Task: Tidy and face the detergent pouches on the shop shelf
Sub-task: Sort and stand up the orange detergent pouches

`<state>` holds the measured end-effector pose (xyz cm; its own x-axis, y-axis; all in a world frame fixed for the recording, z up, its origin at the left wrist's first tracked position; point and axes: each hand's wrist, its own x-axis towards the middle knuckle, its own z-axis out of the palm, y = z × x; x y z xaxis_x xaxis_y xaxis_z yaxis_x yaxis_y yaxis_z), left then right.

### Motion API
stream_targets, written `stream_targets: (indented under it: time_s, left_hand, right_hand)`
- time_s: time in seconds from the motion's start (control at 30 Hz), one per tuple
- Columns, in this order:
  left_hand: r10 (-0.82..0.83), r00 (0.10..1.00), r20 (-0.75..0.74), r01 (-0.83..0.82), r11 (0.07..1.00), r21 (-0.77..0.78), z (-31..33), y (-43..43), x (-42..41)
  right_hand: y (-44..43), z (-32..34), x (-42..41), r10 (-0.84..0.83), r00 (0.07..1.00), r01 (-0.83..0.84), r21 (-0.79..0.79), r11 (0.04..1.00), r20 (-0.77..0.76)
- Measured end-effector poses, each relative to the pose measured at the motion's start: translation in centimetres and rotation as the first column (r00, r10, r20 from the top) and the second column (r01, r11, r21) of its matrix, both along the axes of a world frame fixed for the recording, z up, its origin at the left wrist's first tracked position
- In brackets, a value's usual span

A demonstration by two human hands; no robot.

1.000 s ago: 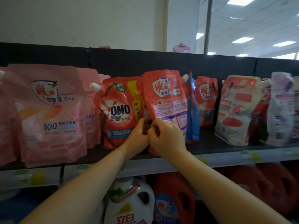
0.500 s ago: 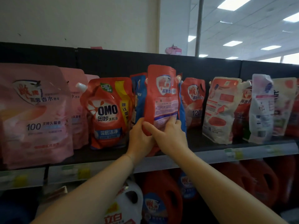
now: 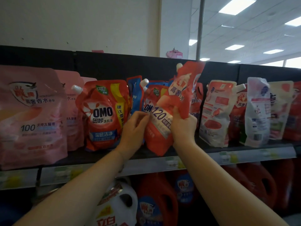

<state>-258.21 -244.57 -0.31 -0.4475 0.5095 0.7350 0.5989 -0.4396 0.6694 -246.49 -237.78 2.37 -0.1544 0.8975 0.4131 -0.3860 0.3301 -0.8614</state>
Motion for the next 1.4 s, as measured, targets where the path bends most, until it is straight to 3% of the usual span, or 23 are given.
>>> stream_targets:
  time_s: [0.1,0.2,0.3,0.4,0.43,0.57,0.7,0.8,0.87,1.0,1.17,1.3,1.4]
  left_hand:
    - [-0.060,0.987,0.148,0.062,0.998,-0.009,1.3,1.3,0.8]
    - [-0.237,0.891,0.388,0.293,0.952,-0.091,2.6,2.9,1.6]
    - [-0.418,0.740,0.527,0.579,0.795,-0.182,2.4,4.6,2.3]
    - [-0.507,0.663,0.550,0.706,0.667,-0.237,1.3,6.4,3.0]
    - [-0.502,0.674,0.542,0.698,0.672,-0.247,1.1,6.8,3.5]
    - [-0.318,0.714,0.624,0.504,0.852,-0.142,1.1,8.6,5.3]
    - [-0.085,0.806,0.586,0.125,0.992,-0.029,2.3,10.5,7.8]
    - [0.230,0.867,0.442,-0.226,0.972,-0.062,2.8,12.7,9.2]
    - [0.356,0.831,0.427,-0.357,0.931,-0.080,2.8,14.5,9.6]
    - [0.429,0.801,0.419,-0.417,0.900,-0.124,2.1,17.4,10.5]
    - [0.455,0.838,0.301,-0.454,0.888,-0.077,0.5,20.4,11.2]
    - [0.381,0.856,0.349,-0.396,0.918,-0.030,0.2,22.3,11.3]
    - [0.213,0.904,0.370,-0.239,0.971,0.024,-0.6,23.6,11.1]
  right_hand:
    - [1.4,1.4,2.5,0.073,0.996,-0.071,0.061,0.996,-0.042]
    - [3.3,2.2,5.1,0.155,0.987,-0.152,0.094,0.984,-0.029]
    - [5.2,2.0,7.3,0.239,0.971,-0.239,0.098,0.966,0.016]
    - [7.7,1.3,8.7,0.295,0.954,-0.300,0.104,0.948,0.057]
    - [8.5,1.1,8.9,0.298,0.951,-0.306,0.108,0.946,0.086]
    - [12.3,0.6,7.9,0.178,0.963,-0.203,0.107,0.973,0.203]
    - [14.6,1.8,6.0,-0.152,0.899,0.051,0.247,0.968,0.411]
    - [14.3,1.9,5.0,-0.304,0.885,0.130,0.439,0.889,0.352]
    - [14.2,1.0,4.2,-0.239,0.913,0.057,0.477,0.877,0.331]
    - [15.7,-0.3,2.8,-0.001,0.939,-0.085,0.236,0.968,0.343]
    - [18.3,-1.1,2.6,0.154,0.903,-0.172,0.009,0.985,0.402]
    - [20.2,-1.3,2.8,0.147,0.902,-0.168,0.017,0.986,0.406]
    - [21.4,-2.1,2.7,0.042,0.903,-0.090,0.094,0.991,0.427]
